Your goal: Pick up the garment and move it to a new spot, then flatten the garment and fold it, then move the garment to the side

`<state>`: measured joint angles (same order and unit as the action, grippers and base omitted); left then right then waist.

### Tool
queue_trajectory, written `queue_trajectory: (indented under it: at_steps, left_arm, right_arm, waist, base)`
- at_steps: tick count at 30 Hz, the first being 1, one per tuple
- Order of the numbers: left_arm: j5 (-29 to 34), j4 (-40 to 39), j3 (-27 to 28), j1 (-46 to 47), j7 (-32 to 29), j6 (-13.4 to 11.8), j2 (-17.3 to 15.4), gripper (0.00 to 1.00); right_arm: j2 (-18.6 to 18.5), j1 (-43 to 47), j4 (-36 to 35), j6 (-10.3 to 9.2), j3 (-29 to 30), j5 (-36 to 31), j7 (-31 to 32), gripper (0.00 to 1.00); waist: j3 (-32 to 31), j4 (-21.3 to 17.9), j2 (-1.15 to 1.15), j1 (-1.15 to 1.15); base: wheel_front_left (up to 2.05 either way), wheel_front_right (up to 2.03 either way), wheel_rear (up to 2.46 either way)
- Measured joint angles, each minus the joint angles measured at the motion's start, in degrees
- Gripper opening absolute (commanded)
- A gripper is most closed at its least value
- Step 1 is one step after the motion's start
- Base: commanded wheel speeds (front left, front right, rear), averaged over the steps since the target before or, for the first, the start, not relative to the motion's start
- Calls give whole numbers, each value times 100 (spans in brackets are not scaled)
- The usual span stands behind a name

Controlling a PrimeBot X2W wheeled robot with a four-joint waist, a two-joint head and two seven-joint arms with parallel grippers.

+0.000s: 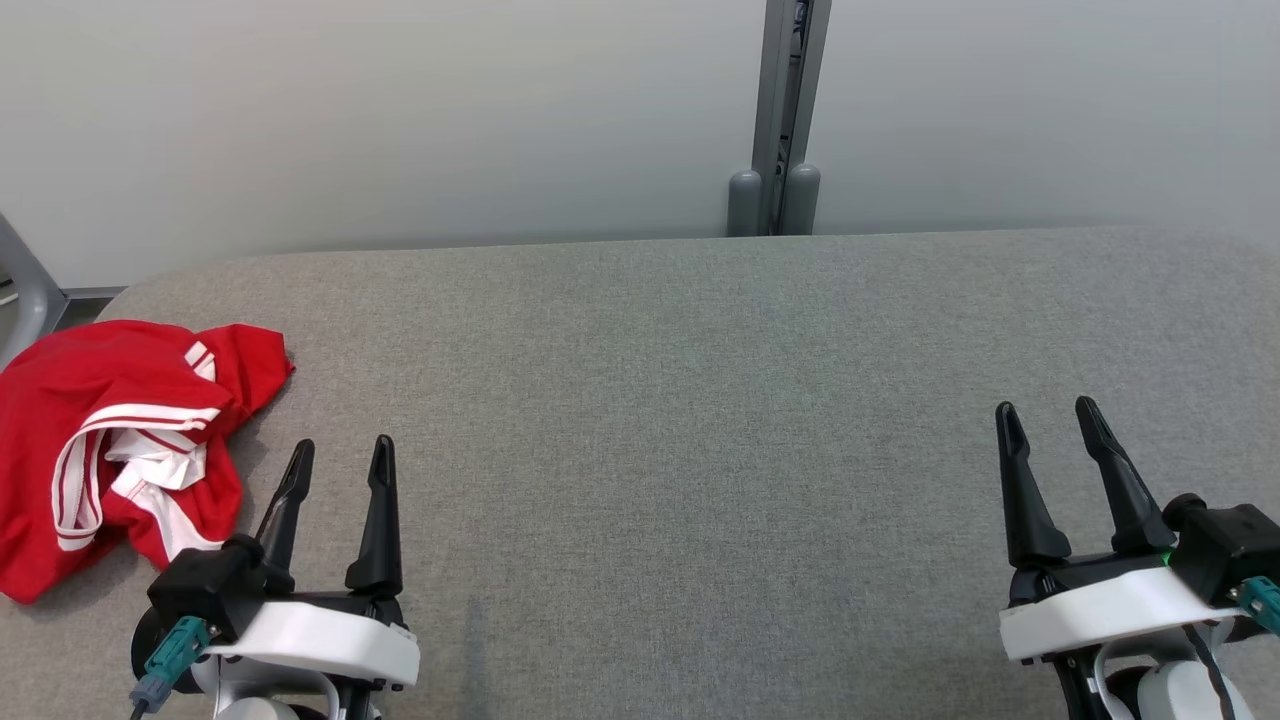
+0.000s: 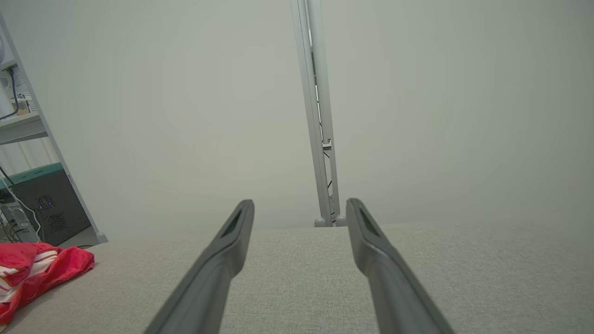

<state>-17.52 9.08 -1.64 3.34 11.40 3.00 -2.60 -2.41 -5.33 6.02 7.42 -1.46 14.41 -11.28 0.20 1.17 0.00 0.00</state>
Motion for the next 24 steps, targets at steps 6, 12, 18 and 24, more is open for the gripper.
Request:
queue_trajectory:
  at_steps: [6, 12, 18, 24]
  left_arm:
    - [280, -31, -21, -1, 74, -1, -2, 100]
    - [553, -51, -41, -1, 133, -1, -5, 100]
    - [823, -70, -52, -1, 213, -1, -9, 100]
    - [1081, -82, -67, -1, 276, -1, -11, 100]
  right_arm:
    - [-5, -3, -1, 0, -27, -298, -71, 100]
    - [-10, -16, -1, 0, -47, -561, -138, 100]
    - [-12, -32, -14, 0, -82, -838, -200, 100]
    - [-16, -61, -74, 1, -99, -1093, -285, 100]
  waist:
    - [6, 0, 0, 0]
    - [20, -2, 0, 0]
    - [36, -7, 0, 0]
    - [50, -12, 0, 0]
  base:
    - [0, 0, 0]
    - [0, 0, 0]
    - [0, 0, 0]
    - [0, 0, 0]
